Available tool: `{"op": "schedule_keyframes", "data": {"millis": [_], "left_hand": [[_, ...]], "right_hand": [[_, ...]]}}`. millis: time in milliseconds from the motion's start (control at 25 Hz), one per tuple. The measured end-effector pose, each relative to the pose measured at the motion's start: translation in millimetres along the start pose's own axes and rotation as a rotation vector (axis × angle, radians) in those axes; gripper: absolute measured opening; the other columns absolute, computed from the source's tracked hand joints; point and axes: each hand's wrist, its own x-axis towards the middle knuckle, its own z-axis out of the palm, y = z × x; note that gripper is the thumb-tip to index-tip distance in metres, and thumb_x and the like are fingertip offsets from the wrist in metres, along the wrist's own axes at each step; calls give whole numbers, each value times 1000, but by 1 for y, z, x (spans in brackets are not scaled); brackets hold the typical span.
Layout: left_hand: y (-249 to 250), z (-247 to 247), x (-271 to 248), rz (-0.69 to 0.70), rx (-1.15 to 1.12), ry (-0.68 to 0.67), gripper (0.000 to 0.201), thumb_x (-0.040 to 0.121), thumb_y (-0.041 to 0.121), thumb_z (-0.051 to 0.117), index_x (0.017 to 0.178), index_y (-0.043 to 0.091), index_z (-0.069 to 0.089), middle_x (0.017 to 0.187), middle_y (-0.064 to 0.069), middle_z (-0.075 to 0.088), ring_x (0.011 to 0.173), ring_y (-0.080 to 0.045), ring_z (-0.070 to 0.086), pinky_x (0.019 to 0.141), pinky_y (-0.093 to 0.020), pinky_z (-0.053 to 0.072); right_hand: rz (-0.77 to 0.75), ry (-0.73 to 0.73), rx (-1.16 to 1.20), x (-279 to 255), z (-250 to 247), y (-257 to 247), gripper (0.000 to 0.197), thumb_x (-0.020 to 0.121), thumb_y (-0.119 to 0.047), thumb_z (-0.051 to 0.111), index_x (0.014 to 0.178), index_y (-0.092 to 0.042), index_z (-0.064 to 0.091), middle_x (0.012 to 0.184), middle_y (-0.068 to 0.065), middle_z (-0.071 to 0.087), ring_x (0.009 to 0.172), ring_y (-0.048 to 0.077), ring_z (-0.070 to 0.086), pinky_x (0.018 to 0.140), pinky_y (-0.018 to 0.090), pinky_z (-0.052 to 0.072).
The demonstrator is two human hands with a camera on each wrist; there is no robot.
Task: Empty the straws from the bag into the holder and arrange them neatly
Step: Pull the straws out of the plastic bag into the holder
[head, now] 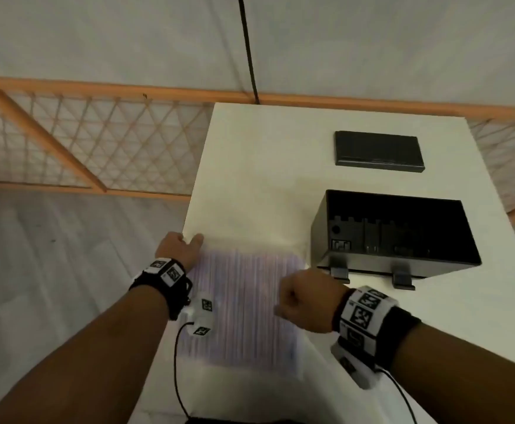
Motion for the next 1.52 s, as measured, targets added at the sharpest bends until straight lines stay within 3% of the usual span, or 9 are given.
{"op": "schedule_keyframes", "data": {"millis": [160, 240, 480, 680, 880, 1040, 1160, 1320, 1520], "left_hand": [[1, 0, 19, 81, 34, -41, 51, 94, 52, 61, 86, 2, 71, 95, -21, 71, 97, -39, 67, 88, -41, 51], [3, 1, 17, 73, -4, -55, 45, 96, 45, 62, 63, 14, 58, 79, -13, 66, 87, -36, 65, 83, -38, 52], [9, -11, 0, 277, -246, -106, 43, 103, 26, 53, 61, 17, 51, 63, 2, 51, 62, -18, 48, 65, -29, 37], [10, -32, -10, 386, -475, -184, 40, 101, 31, 48, 74, 3, 58, 74, -8, 55, 71, -19, 49, 70, -34, 41], [18, -36, -12, 259, -582, -49, 35, 101, 27, 51, 68, 16, 47, 68, -2, 49, 66, -18, 44, 66, -34, 38], [35, -24, -29, 362, -443, -253, 35, 78, 60, 63, 75, 25, 60, 87, -4, 68, 77, -21, 63, 79, -36, 52], [47, -30, -36, 424, -479, -186, 36, 88, 39, 66, 68, 9, 70, 74, -16, 71, 77, -40, 65, 82, -49, 57], [61, -46, -34, 507, -310, -3, 43, 100, 16, 54, 59, 10, 47, 59, -3, 46, 65, -26, 45, 65, -41, 38], [67, -60, -21, 503, -404, 116, 41, 101, 18, 49, 61, 10, 46, 59, 0, 44, 55, -8, 44, 53, -16, 33]], "right_hand": [[32, 163, 119, 59, -4, -21, 20, 87, -37, 68, 89, -18, 62, 88, -2, 68, 82, 17, 59, 71, 26, 44], [67, 226, 168, 83, -5, -32, 24, 87, -37, 68, 98, -17, 61, 91, -3, 66, 83, 16, 57, 73, 25, 40], [98, 231, 137, 143, -5, -55, 48, 96, -46, 50, 136, -19, 48, 136, 5, 56, 123, 25, 52, 105, 40, 40], [-28, 80, 335, 156, -32, -72, 38, 101, -32, 48, 67, -17, 56, 66, -3, 55, 59, 7, 48, 62, 24, 39], [107, 58, 333, 142, -43, -43, 27, 95, -25, 55, 77, -8, 67, 72, -1, 61, 68, 13, 53, 71, 30, 42], [44, 156, 300, 135, -49, -57, 23, 92, -18, 52, 72, -13, 63, 71, -1, 62, 72, 16, 55, 72, 32, 44], [20, 205, 292, 127, -59, -64, 31, 96, -26, 51, 67, -19, 56, 68, -5, 56, 68, 13, 52, 68, 30, 41], [78, 172, 141, 104, -92, -50, 21, 94, -28, 50, 78, -23, 62, 81, -10, 61, 86, 16, 57, 79, 31, 45], [179, 142, -86, 71, -137, -32, 19, 93, -20, 49, 90, -15, 66, 87, -3, 62, 88, 23, 59, 64, 27, 40]]}}
